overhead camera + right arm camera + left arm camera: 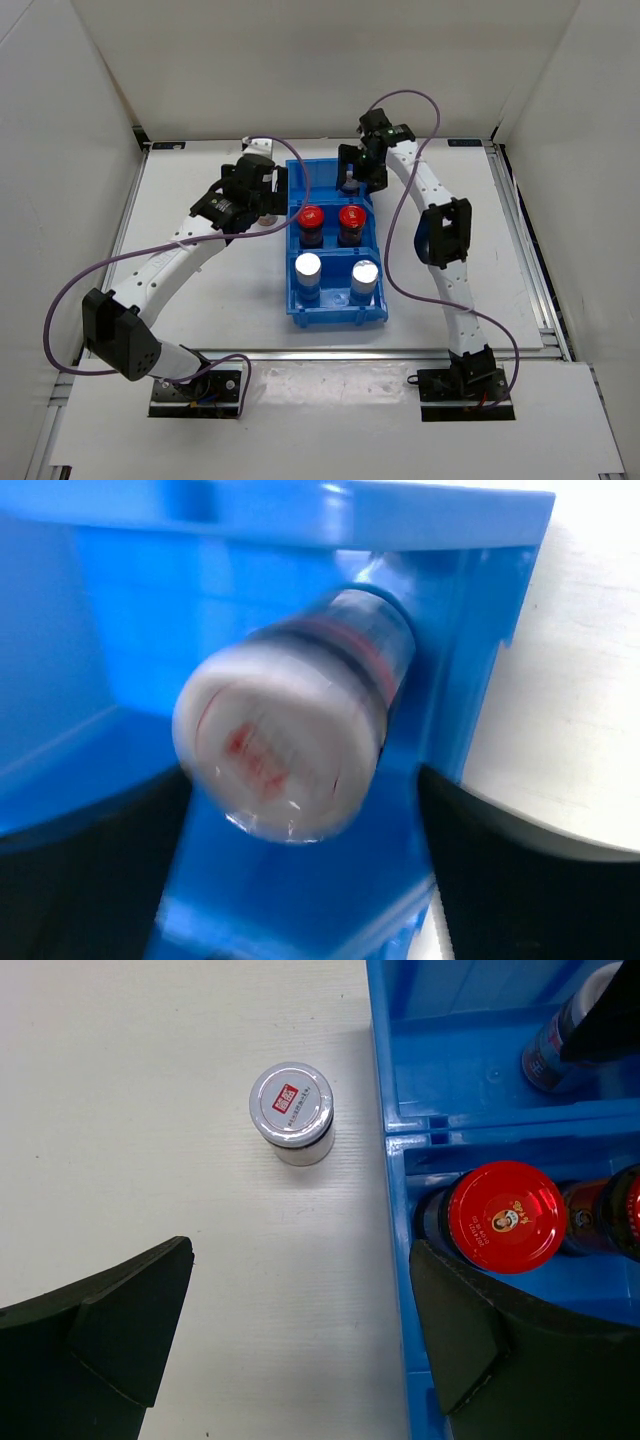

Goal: Organize the condiment bottles

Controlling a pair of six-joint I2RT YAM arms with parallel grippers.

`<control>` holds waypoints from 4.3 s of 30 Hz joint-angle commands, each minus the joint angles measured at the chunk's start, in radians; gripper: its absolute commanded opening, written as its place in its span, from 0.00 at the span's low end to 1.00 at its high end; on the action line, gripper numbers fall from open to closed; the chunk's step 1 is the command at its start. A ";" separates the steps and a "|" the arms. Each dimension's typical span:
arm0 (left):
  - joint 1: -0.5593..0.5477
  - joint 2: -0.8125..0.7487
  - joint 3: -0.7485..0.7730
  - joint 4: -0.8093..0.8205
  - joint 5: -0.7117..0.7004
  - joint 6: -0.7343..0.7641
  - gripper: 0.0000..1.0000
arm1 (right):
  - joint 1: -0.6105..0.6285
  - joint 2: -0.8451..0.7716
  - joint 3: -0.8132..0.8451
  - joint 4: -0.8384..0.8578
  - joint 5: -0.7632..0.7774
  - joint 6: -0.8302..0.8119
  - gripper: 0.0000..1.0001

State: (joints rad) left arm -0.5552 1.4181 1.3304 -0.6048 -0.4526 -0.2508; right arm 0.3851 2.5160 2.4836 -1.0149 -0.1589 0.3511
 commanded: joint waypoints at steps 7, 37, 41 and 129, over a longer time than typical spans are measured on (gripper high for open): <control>0.005 -0.031 -0.005 0.076 -0.057 0.007 1.00 | -0.029 -0.256 0.025 -0.065 -0.011 0.065 1.00; 0.291 0.544 0.282 0.197 0.316 -0.039 1.00 | -0.183 -0.686 -0.324 -0.074 -0.171 -0.034 1.00; 0.291 0.553 0.271 0.197 0.368 -0.051 0.99 | -0.183 -0.686 -0.324 -0.074 -0.171 -0.034 1.00; 0.146 0.435 0.510 0.257 0.450 -0.076 1.00 | -0.259 -0.870 -0.456 -0.156 -0.061 -0.040 1.00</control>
State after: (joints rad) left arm -0.4114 2.0026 1.8160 -0.3454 0.0437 -0.3534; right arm 0.1303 1.7004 2.0315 -1.1702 -0.2348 0.3069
